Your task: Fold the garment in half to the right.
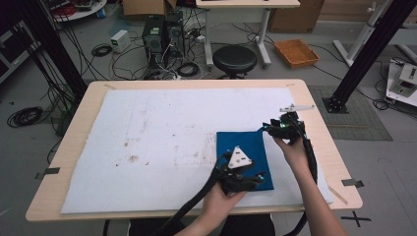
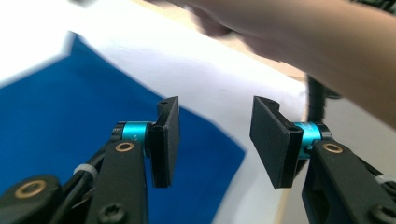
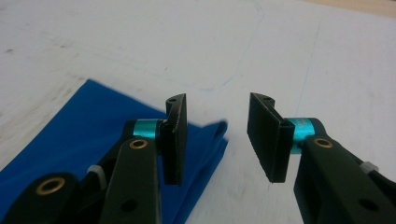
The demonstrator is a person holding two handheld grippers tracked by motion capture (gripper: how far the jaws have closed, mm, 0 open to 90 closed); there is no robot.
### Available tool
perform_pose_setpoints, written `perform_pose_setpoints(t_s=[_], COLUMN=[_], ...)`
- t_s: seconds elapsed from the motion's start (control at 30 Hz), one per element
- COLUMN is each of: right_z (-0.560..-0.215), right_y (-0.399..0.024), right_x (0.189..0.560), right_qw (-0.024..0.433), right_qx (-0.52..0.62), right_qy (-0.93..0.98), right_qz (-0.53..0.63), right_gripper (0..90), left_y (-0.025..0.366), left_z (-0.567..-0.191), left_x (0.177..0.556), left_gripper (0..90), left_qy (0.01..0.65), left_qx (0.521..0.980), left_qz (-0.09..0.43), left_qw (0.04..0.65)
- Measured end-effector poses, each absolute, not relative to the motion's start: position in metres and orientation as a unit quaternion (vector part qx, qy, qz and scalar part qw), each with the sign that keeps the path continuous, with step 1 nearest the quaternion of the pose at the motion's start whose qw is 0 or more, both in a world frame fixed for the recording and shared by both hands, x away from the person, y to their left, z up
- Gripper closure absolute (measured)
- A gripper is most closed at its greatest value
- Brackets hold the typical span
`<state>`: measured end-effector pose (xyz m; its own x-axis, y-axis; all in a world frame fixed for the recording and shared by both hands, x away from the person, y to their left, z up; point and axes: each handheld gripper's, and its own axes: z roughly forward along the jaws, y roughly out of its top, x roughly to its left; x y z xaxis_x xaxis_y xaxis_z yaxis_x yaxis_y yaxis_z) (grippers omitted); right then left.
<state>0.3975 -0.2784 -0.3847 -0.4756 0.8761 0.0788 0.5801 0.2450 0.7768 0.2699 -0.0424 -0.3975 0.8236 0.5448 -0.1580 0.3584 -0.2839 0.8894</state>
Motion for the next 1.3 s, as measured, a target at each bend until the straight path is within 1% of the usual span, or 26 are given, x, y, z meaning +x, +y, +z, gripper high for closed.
perform_pose_setpoints(t_s=[0.07, 0.17, 0.23, 0.3, 0.37, 0.47, 0.6, 0.67, 0.7, 0.73, 0.77, 0.8, 0.97, 1.0, 1.03, 1.07, 1.1, 1.17, 1.23, 1.3], right_z=[-0.389, -0.399, -0.408, -0.415, -0.424, -0.43, -0.434, -0.436, -0.438, -0.439, -0.44, -0.441, -0.439, -0.439, -0.438, -0.437, -0.434, -0.427, -0.418, -0.408], right_y=[-0.285, -0.29, -0.291, -0.289, -0.286, -0.287, -0.29, -0.289, -0.288, -0.288, -0.288, -0.289, -0.294, -0.294, -0.295, -0.296, -0.296, -0.296, -0.295, -0.292], right_x=[0.379, 0.363, 0.36, 0.358, 0.346, 0.315, 0.276, 0.267, 0.264, 0.264, 0.263, 0.263, 0.256, 0.255, 0.255, 0.256, 0.259, 0.269, 0.286, 0.315], right_qw=[0.188, 0.163, 0.134, 0.103, 0.074, 0.078, 0.089, 0.086, 0.093, 0.098, 0.097, 0.101, 0.117, 0.117, 0.119, 0.121, 0.125, 0.138, 0.152, 0.161], right_qx=[0.48, 0.485, 0.496, 0.505, 0.512, 0.507, 0.499, 0.496, 0.494, 0.49, 0.49, 0.491, 0.488, 0.488, 0.49, 0.492, 0.494, 0.496, 0.497, 0.505], right_qy=[0.754, 0.747, 0.744, 0.745, 0.741, 0.742, 0.742, 0.746, 0.752, 0.756, 0.759, 0.759, 0.764, 0.764, 0.763, 0.761, 0.758, 0.751, 0.747, 0.735], right_qz=[0.407, 0.424, 0.426, 0.424, 0.429, 0.432, 0.438, 0.436, 0.427, 0.422, 0.418, 0.415, 0.406, 0.406, 0.404, 0.406, 0.408, 0.413, 0.415, 0.422], right_gripper=[58.2, 60.3, 61.9, 63.5, 64.6, 65.0, 65.4, 70.3, 75.2, 81.7, 86.0, 88.0, 88.1, 87.5, 83.3, 77.1, 76.9, 71.8, 71.8, 71.8], left_y=[-0.022, 0.014, 0.036, 0.058, 0.075, 0.104, 0.13, 0.139, 0.142, 0.144, 0.146, 0.147, 0.151, 0.151, 0.152, 0.152, 0.152, 0.153, 0.154, 0.155], left_z=[-0.393, -0.39, -0.391, -0.392, -0.392, -0.393, -0.397, -0.4, -0.401, -0.402, -0.403, -0.403, -0.404, -0.404, -0.404, -0.404, -0.404, -0.405, -0.406, -0.407], left_x=[0.268, 0.268, 0.27, 0.274, 0.275, 0.275, 0.271, 0.27, 0.27, 0.269, 0.268, 0.267, 0.265, 0.266, 0.266, 0.266, 0.266, 0.267, 0.267, 0.268], left_gripper=[51.4, 50.3, 49.4, 49.4, 49.4, 49.4, 49.4, 49.4, 49.4, 49.4, 49.4, 49.4, 49.4, 49.4, 49.4, 49.4, 49.4, 49.4, 49.4, 49.4], left_qy=[0.285, 0.289, 0.305, 0.328, 0.342, 0.364, 0.381, 0.39, 0.392, 0.394, 0.397, 0.397, 0.399, 0.398, 0.398, 0.398, 0.398, 0.397, 0.399, 0.4], left_qx=[0.794, 0.797, 0.795, 0.786, 0.781, 0.767, 0.753, 0.749, 0.749, 0.749, 0.748, 0.747, 0.746, 0.746, 0.745, 0.746, 0.747, 0.747, 0.747, 0.748], left_qz=[0.114, 0.165, 0.188, 0.194, 0.205, 0.215, 0.226, 0.223, 0.223, 0.223, 0.222, 0.222, 0.22, 0.219, 0.22, 0.219, 0.219, 0.218, 0.219, 0.219], left_qw=[0.525, 0.504, 0.489, 0.486, 0.481, 0.483, 0.487, 0.487, 0.485, 0.484, 0.484, 0.485, 0.487, 0.487, 0.487, 0.487, 0.486, 0.486, 0.485, 0.482])
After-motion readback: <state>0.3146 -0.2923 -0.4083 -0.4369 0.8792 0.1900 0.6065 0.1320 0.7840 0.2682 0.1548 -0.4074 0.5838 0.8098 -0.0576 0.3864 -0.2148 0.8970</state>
